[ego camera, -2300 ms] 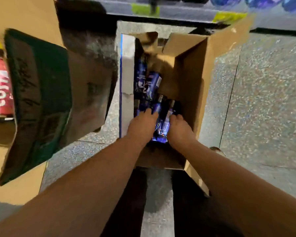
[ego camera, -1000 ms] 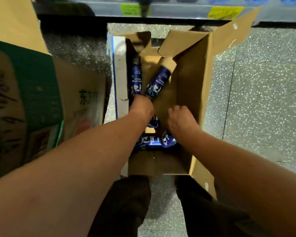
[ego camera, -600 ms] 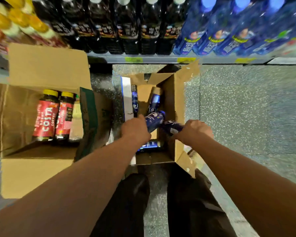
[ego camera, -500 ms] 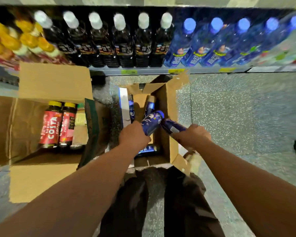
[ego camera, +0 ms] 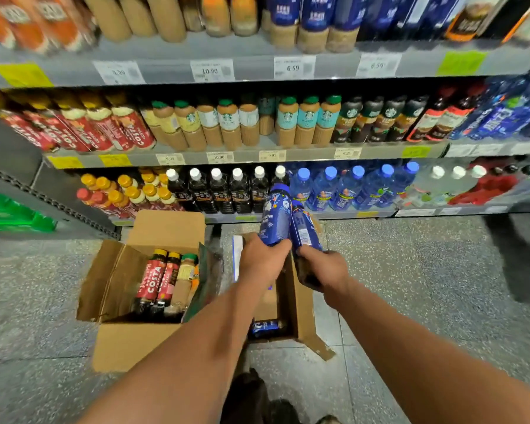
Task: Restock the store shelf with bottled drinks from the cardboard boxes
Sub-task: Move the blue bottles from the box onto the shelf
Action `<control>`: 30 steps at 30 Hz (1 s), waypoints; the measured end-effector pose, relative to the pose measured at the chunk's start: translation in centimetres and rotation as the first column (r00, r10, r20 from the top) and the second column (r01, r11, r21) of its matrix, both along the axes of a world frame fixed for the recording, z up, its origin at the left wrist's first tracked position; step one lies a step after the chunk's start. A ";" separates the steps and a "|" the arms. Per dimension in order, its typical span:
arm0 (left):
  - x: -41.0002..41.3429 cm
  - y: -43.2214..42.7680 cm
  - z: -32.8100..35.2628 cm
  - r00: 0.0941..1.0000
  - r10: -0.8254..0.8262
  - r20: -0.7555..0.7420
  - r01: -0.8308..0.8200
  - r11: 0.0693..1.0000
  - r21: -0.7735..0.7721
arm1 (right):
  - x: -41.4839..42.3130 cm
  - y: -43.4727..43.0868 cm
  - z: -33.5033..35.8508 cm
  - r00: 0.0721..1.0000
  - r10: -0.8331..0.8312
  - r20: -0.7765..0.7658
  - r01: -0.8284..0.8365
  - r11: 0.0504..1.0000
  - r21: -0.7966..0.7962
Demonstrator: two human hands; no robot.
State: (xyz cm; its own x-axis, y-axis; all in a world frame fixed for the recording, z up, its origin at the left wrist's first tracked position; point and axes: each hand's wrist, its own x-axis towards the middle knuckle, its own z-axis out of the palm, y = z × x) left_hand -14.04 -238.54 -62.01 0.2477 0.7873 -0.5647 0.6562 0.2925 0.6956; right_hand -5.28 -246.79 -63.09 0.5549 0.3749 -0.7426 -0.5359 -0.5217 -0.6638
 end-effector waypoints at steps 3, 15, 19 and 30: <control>0.7 -1.1 5.4 0.980 0.056 0.189 -0.058 0.998 0.002 | 0.3 -0.2 5.7 0.997 -0.052 0.054 0.044 0.990 0.135; 2.7 -3.2 23.8 0.835 0.124 0.536 -0.233 0.962 0.141 | 3.1 -1.2 25.0 0.970 0.038 0.241 -0.147 0.878 0.454; 3.3 -3.6 28.6 0.805 0.108 0.583 -0.280 0.936 0.214 | 3.7 -1.4 29.9 0.960 0.001 0.280 -0.155 0.834 0.529; 4.7 -3.1 36.9 0.676 -0.015 0.737 -0.215 0.952 0.216 | 5.9 -0.9 38.0 0.932 -0.035 0.360 -0.210 0.757 0.619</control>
State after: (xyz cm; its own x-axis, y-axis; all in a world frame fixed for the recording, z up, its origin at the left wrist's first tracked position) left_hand -9.37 -241.67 -25.10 0.3962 0.9181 -0.0092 -0.1092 0.0570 0.9924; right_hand 0.59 -247.70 -25.09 0.6567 0.7491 -0.0867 -0.1949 0.0576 -0.9791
